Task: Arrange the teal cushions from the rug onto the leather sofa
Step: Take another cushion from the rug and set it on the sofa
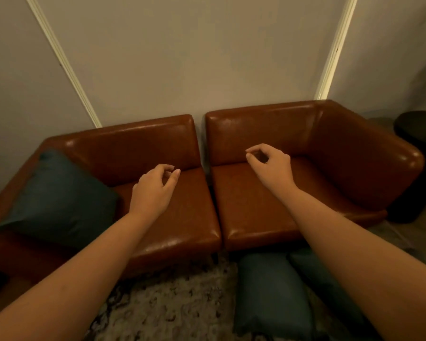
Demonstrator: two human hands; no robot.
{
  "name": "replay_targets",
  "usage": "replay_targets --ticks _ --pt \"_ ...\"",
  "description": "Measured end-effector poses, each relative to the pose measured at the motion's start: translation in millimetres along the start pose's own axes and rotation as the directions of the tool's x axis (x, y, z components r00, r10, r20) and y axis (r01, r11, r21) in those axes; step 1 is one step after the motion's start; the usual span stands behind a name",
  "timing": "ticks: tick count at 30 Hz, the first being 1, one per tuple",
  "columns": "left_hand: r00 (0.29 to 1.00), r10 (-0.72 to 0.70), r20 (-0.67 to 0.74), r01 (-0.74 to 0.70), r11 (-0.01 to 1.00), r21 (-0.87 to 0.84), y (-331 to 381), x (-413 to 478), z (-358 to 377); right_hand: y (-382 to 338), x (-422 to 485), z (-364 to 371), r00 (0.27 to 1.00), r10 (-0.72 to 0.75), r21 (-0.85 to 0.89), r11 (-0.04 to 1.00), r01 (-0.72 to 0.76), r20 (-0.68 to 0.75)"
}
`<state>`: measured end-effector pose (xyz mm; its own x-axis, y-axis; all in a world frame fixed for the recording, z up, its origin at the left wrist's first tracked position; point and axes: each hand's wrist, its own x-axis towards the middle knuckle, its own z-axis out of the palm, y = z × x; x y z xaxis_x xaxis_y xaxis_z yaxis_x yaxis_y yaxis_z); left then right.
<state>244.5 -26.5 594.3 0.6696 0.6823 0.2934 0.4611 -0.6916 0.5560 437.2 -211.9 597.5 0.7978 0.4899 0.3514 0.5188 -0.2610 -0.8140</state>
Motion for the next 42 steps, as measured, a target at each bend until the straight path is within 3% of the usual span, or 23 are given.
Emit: replay_targets --ticks 8,18,27,36,42 --pt "0.983 -0.092 0.158 0.097 0.995 -0.025 43.7 -3.2 114.2 106.5 7.3 -46.7 0.978 0.148 -0.006 0.989 -0.149 0.144" --pt "0.893 -0.258 0.368 0.279 0.96 -0.003 81.5 -13.6 258.8 244.7 24.2 -90.0 0.868 0.347 -0.155 0.937 -0.312 0.356" --pt "0.725 -0.339 0.599 0.317 0.937 0.148 61.7 -20.5 340.8 329.8 0.9 -74.3 0.764 0.498 -0.183 0.865 -0.466 0.41" --pt "0.579 -0.402 0.709 0.306 0.913 0.268 -12.5 -16.2 429.8 426.1 -28.0 -10.6 0.692 0.639 -0.247 0.769 -0.589 0.337" --pt "0.445 -0.396 0.803 0.246 0.917 0.315 -63.1 -23.3 508.8 508.5 -59.7 39.7 0.559 0.78 -0.3 0.624 -0.721 0.28"
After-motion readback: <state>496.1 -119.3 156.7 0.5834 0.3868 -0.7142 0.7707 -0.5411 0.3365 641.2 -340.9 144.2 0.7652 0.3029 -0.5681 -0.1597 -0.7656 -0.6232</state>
